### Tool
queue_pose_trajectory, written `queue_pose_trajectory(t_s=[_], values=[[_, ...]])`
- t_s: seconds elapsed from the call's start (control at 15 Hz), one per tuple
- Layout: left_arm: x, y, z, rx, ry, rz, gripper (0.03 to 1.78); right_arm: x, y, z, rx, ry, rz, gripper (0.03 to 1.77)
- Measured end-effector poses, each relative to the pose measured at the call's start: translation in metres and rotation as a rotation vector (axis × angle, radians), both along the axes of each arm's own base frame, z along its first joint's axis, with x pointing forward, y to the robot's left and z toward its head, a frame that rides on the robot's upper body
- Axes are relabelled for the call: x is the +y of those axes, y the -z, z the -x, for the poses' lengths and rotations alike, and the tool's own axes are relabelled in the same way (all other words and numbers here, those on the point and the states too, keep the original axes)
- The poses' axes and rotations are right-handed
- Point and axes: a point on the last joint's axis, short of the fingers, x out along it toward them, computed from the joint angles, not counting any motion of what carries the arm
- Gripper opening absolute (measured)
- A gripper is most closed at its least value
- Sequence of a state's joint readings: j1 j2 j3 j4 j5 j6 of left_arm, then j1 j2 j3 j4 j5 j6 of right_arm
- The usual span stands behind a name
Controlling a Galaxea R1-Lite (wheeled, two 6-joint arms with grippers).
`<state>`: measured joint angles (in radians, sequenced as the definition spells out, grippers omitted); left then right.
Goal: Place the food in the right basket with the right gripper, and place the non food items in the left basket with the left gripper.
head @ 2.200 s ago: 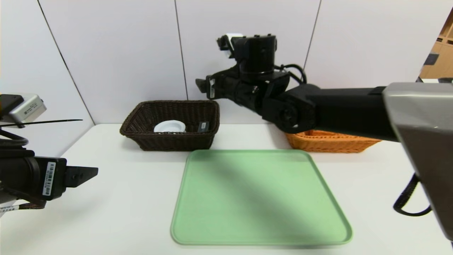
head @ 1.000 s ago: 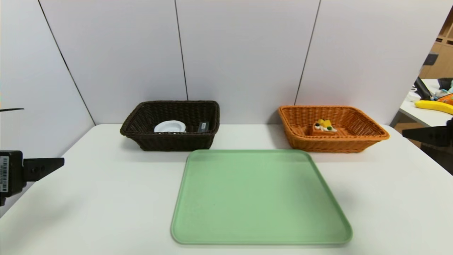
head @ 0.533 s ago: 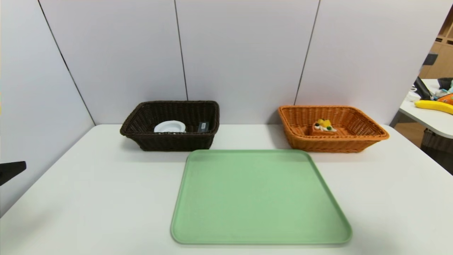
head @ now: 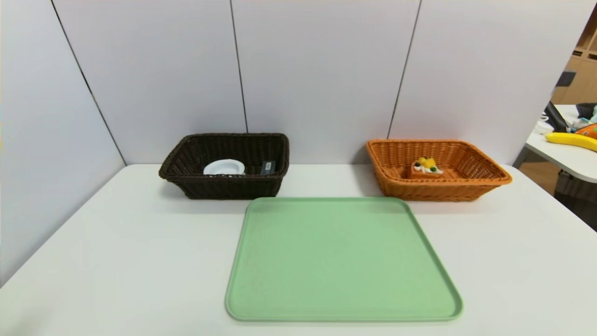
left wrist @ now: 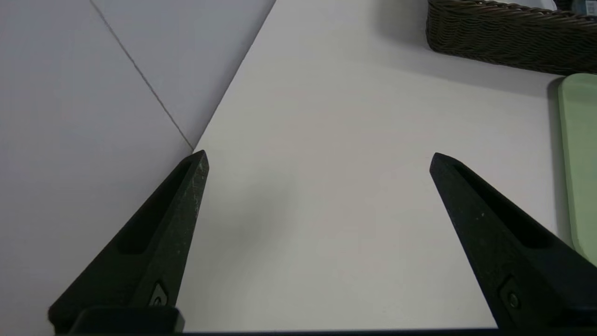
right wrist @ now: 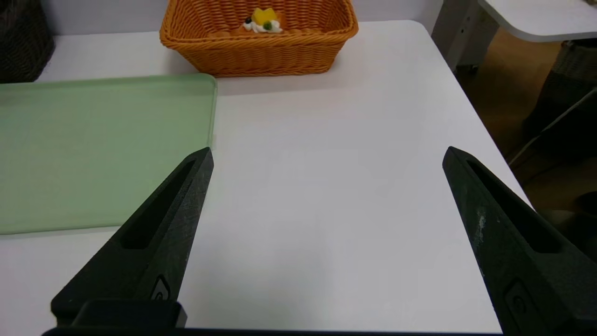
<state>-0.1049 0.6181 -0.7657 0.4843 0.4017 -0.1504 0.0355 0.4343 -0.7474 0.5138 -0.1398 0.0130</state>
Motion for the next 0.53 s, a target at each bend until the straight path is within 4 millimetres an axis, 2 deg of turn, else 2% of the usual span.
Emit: queue_pose_trajectory(t_s=[0.33, 0.53], values=[[0.003, 0.033, 0.041, -0.096, -0.060, 0.001, 1.69, 0.000, 0.023, 0.027, -0.093, 0.026, 0.001, 1.69], [0.004, 0.045, 0.058, -0.162, -0.080, 0.004, 1.69, 0.001, 0.032, 0.040, -0.151, 0.032, 0.003, 1.69]])
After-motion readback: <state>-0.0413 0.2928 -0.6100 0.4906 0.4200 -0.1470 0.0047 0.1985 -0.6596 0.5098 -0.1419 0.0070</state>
